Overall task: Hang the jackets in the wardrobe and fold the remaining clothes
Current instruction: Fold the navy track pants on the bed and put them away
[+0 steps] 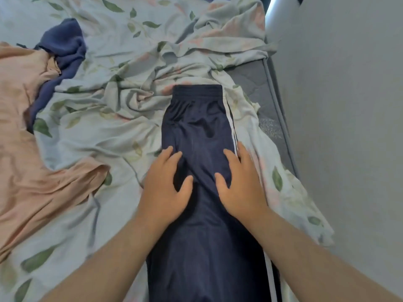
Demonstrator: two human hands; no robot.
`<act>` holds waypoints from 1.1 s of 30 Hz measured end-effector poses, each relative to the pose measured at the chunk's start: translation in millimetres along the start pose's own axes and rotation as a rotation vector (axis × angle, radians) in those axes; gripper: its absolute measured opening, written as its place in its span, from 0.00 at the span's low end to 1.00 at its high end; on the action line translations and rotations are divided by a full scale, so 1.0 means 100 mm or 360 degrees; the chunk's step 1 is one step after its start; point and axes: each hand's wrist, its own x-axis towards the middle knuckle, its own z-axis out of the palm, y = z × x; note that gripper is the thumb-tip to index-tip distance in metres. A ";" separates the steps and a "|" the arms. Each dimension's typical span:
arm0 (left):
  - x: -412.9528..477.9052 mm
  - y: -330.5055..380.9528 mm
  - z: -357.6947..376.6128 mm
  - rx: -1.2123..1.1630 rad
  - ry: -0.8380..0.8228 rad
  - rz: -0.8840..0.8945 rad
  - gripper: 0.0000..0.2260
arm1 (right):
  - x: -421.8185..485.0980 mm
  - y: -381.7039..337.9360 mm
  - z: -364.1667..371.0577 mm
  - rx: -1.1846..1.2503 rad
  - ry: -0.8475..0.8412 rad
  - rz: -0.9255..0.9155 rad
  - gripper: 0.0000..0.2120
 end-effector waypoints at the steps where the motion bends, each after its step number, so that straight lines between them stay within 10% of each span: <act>1: -0.34 0.00 0.00 0.0043 -0.0032 -0.0004 0.28 | -0.34 0.04 -0.01 -0.0120 0.0046 -0.0060 0.28; 18: -3.15 0.17 -0.48 0.0065 -0.0286 -0.0665 0.21 | -2.62 -0.09 -0.35 -0.0035 0.0033 0.0652 0.26; 26: -4.19 0.56 -0.64 -0.0161 -0.0426 -0.1485 0.05 | -4.18 -0.28 -0.56 -0.0159 -0.0179 0.1151 0.22; 33: -4.26 0.72 -0.74 -0.0150 -0.0789 -0.1512 0.09 | -4.61 -0.30 -0.67 0.0017 -0.0363 0.1287 0.15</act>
